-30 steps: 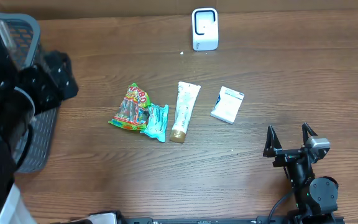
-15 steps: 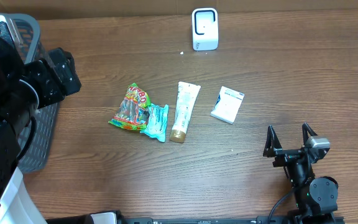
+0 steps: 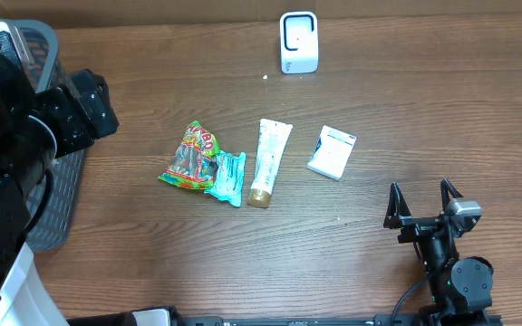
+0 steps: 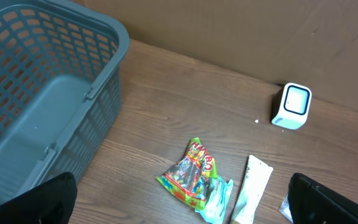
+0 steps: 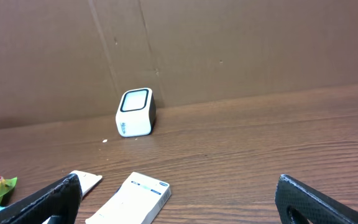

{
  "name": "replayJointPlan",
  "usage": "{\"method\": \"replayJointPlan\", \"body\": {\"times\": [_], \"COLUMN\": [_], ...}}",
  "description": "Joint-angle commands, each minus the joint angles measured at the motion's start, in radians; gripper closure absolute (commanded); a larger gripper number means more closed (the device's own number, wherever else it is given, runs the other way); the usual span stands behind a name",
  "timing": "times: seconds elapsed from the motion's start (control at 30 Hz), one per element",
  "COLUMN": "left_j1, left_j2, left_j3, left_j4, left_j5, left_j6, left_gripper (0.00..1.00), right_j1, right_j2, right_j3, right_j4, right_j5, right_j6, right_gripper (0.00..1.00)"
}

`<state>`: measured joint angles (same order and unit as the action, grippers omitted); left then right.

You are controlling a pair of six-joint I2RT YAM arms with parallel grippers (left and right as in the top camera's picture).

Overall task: Scan the item barcode
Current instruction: 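Move the left gripper back toward the Haribo bag near the basket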

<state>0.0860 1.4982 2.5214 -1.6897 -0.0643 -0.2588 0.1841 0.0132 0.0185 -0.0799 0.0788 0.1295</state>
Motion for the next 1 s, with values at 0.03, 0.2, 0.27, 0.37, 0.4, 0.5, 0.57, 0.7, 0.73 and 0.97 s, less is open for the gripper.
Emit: {"method": "replayJointPlan", "body": {"times": [0.03, 0.2, 0.27, 0.37, 0.4, 0.5, 0.57, 0.7, 0.73, 0.97], "left_j1": [0.005, 0.005, 0.005, 0.005, 0.003, -0.014, -0.032, -0.066, -0.067, -0.043], "left_j2": [0.003, 0.014, 0.013, 0.007, 0.0, -0.051, -0.102, -0.245, -0.283, -0.406], "left_j3": [0.0, -0.077, -0.142, -0.269, -0.325, -0.518, -0.662, -1.007, -1.094, -1.484], "left_j4": [0.0, 0.0, 0.012, 0.072, 0.113, 0.289, 0.435, 0.745, 0.814, 1.071], "left_j5": [0.053, 0.063, -0.01, -0.084, -0.098, -0.103, -0.104, -0.126, -0.132, -0.123], "left_j6": [0.004, 0.115, 0.084, 0.072, 0.072, 0.101, 0.132, 0.171, 0.171, 0.172], "left_gripper": [0.0, 0.0, 0.0, 0.0, 0.0, 0.0, 0.0, 0.0, 0.0, 0.0], "right_j1": [0.004, 0.004, 0.004, 0.004, 0.004, 0.004, 0.004, 0.004, 0.004, 0.004], "right_j2": [-0.008, -0.008, -0.008, -0.008, -0.008, -0.008, -0.008, -0.008, -0.008, -0.008], "right_j3": [-0.01, -0.01, -0.01, -0.01, -0.01, -0.01, -0.01, -0.01, -0.01, -0.01], "right_j4": [0.005, 0.004, 0.004, 0.004, 0.004, 0.004, 0.004, 0.004, 0.004, 0.004], "right_j5": [0.006, 0.006, 0.006, 0.006, 0.006, 0.006, 0.006, 0.006, 0.006, 0.006], "right_j6": [-0.003, -0.003, -0.003, -0.003, -0.003, -0.003, -0.003, -0.003, -0.003, -0.003], "right_gripper": [0.0, 0.0, 0.0, 0.0, 0.0, 0.0, 0.0, 0.0, 0.0, 0.0]}}
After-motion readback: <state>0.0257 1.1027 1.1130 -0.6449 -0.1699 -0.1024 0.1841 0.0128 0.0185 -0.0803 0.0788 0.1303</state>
